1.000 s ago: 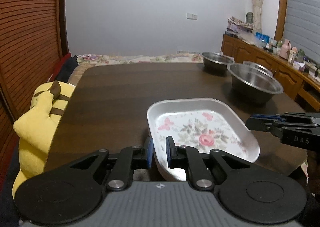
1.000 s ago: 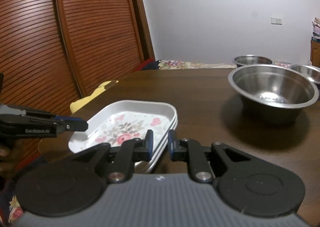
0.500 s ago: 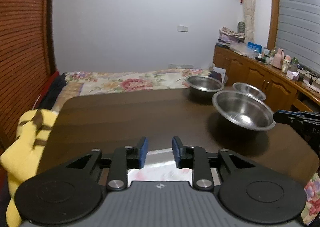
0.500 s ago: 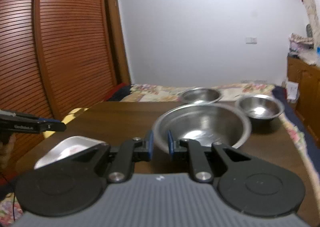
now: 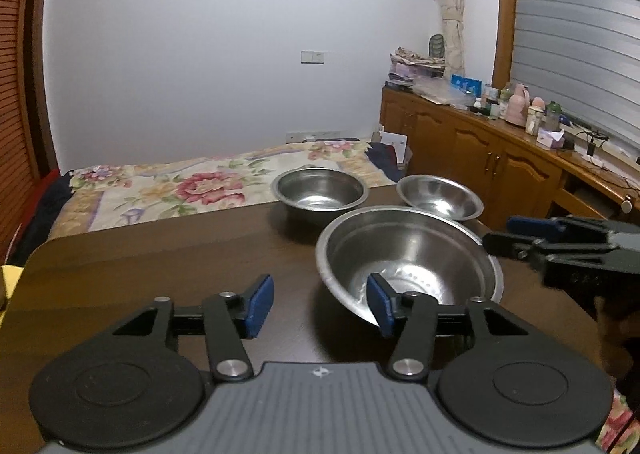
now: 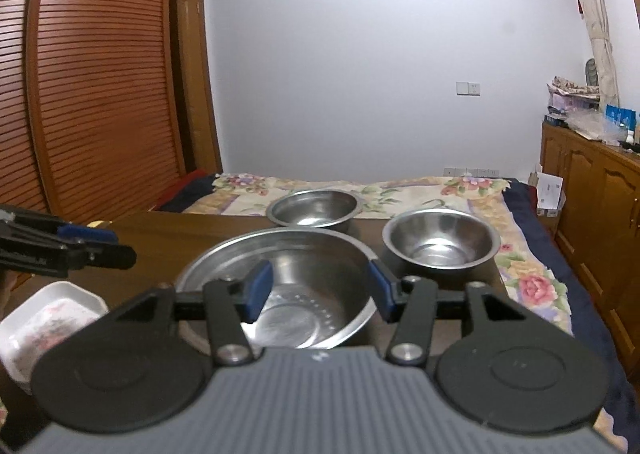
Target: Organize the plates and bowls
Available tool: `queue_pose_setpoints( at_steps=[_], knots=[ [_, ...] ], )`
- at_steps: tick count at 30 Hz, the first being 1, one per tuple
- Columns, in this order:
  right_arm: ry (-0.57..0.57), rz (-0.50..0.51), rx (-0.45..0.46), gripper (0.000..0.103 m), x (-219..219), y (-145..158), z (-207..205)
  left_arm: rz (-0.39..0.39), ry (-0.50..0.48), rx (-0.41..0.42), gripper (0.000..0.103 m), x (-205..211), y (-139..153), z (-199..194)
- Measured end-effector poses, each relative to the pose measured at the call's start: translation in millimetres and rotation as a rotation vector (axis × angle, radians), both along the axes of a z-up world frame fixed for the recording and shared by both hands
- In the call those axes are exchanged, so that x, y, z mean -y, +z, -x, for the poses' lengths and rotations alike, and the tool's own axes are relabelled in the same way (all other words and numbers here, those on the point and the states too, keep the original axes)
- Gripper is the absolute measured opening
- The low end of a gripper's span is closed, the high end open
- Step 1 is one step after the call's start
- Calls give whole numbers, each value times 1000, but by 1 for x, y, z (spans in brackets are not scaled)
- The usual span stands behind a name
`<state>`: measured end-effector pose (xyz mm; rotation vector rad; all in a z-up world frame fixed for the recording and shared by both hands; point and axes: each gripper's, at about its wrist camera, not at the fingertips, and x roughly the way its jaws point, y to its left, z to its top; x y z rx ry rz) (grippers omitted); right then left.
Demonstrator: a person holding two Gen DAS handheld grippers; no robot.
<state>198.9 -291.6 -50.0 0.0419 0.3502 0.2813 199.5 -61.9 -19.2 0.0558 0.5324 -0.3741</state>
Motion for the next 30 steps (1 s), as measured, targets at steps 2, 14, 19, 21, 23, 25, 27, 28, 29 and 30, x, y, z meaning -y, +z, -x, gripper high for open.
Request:
queue_pose_setpoints(
  at_steps=[2, 14, 19, 21, 23, 25, 27, 28, 29, 30],
  knots=[
    [2, -1, -5, 54, 2, -3, -6, 0, -1, -2, 59, 8, -1, -6],
    [15, -45, -65, 54, 15, -19, -32, 2, 15, -48, 62, 27, -18, -41],
    [15, -58, -90, 54, 15, -24, -38, -1, 19, -71, 62, 29, -27, -49],
    [21, -70, -108, 54, 16, -26, -40, 6, 19, -87, 60, 29, -29, -52],
    [26, -85, -124, 54, 16, -27, -43, 11, 22, -97, 55, 29, -31, -54],
    [33, -92, -135, 54, 15, -28, -43, 19, 26, -105, 53, 28, -32, -56],
    [37, -91, -142, 53, 13, -28, -42, 30, 26, -114, 52, 27, -33, -57],
    [37, -89, -143, 53, 12, -28, -42, 33, 26, -118, 52, 27, -34, -58],
    [38, -87, -144, 53, 11, -28, -42, 34, 25, -123, 51, 27, -35, -59],
    [39, -88, -145, 53, 11, -28, -43, 33, 24, -127, 49, 27, -35, -59]
  ],
)
